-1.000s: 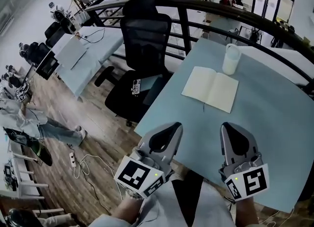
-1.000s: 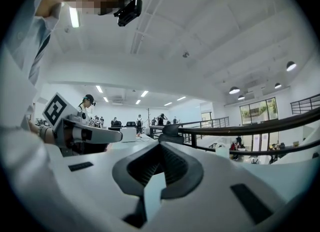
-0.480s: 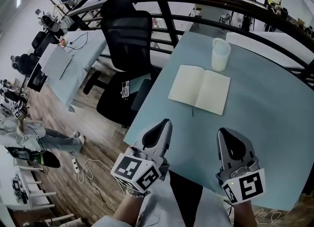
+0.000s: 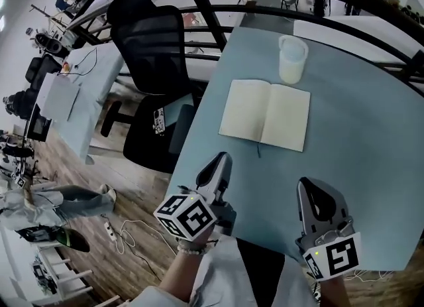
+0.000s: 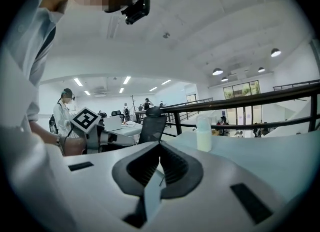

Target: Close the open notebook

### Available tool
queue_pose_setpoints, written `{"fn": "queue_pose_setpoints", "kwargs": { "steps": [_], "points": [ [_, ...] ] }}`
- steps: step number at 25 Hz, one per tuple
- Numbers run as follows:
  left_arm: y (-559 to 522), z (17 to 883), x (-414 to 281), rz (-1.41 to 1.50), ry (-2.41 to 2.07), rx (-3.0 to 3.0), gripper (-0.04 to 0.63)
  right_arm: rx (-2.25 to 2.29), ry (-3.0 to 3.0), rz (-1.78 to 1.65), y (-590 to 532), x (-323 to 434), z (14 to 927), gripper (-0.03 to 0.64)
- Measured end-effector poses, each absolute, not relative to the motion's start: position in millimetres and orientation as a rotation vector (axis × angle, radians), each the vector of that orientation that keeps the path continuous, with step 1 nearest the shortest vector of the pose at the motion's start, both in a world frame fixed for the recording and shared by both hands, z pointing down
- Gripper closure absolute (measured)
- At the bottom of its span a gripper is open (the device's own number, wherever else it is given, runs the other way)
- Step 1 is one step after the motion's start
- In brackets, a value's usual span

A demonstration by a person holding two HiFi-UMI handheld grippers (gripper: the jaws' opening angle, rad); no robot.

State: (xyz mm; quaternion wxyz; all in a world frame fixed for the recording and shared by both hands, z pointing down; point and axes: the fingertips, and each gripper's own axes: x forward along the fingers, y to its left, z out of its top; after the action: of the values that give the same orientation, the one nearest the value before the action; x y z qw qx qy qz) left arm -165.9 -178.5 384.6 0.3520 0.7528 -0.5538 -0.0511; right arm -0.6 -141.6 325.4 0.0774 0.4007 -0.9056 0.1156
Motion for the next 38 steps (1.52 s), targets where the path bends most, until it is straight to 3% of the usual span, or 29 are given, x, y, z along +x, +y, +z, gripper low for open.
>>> {"fn": "queue_pose_setpoints", "kwargs": {
  "steps": [8,14,25,38],
  "points": [
    [-213.8,434.9,-165.5,-0.372,-1.179,1.689,0.583,1.243,-2.64,0.434,-148.9,-2.8,344.6,0.615],
    [-228.4,458.6,-162.5,-0.533,-1.041,1.515,0.519,1.282,-2.612,0.486,-153.2,-1.3,353.9,0.615],
    [-244.3,512.8,-166.3,-0.546,-1.028,1.309,0.387,1.329,-2.572,0.533,-161.2,4.2,365.8,0.615],
    [-245.7,553.2,-165.8,-0.474,-1.042,1.201,0.373,1.344,-2.542,0.575,-165.8,0.9,373.4,0.615]
  ]
}}
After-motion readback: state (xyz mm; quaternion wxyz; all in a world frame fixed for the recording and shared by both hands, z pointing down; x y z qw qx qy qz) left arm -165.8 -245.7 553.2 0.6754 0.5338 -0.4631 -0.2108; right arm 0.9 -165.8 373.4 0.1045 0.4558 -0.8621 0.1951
